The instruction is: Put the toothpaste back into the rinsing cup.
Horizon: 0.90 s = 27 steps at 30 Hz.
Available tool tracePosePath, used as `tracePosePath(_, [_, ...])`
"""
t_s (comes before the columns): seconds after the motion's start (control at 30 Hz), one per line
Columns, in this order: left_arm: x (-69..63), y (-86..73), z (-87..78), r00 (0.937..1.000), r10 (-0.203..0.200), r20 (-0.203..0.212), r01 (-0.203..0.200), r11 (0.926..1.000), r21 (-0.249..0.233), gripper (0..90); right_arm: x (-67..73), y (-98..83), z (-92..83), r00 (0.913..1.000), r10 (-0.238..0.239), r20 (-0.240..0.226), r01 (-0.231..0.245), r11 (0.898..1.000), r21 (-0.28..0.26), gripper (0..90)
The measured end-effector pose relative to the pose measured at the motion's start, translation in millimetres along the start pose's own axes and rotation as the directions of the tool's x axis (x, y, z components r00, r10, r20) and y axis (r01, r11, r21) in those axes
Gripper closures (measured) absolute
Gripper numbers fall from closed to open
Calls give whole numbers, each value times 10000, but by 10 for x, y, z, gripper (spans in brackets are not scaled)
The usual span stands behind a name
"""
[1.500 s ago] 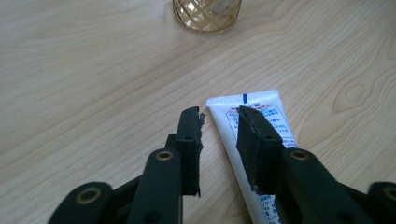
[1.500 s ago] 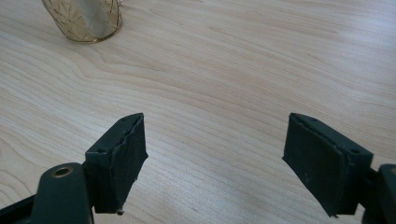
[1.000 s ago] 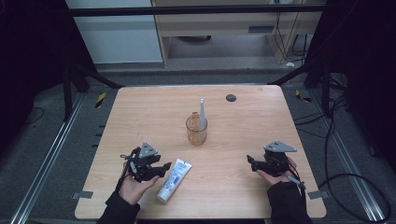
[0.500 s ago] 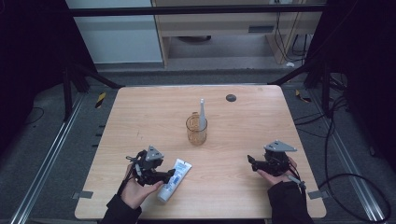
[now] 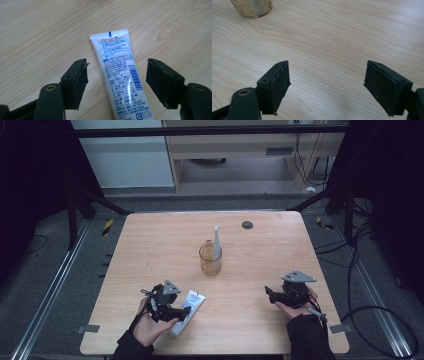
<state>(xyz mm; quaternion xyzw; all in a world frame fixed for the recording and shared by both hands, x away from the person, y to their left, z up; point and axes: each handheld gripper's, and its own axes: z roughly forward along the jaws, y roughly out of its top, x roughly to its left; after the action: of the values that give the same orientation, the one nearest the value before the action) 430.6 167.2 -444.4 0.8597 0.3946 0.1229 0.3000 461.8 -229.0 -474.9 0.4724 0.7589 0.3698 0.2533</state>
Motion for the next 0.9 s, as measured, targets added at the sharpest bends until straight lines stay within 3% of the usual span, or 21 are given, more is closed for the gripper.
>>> tracePosePath(0.53, [-56,-1,151,9996,266,-32,-263,9959,869,316,13,13,8,10000,-56,35,56,10000,26,201])
tracePosePath(0.73, [-41,34,241,9999,129,-82,-117,9900,1408,327,13,10,18,10000,-75,46,75,9999,84,200])
tracePosePath(0.9, [-51,49,266,10000,-40,14,37,9875,1577,339,16,11,23,10000,-36,17,36,9999,148,200])
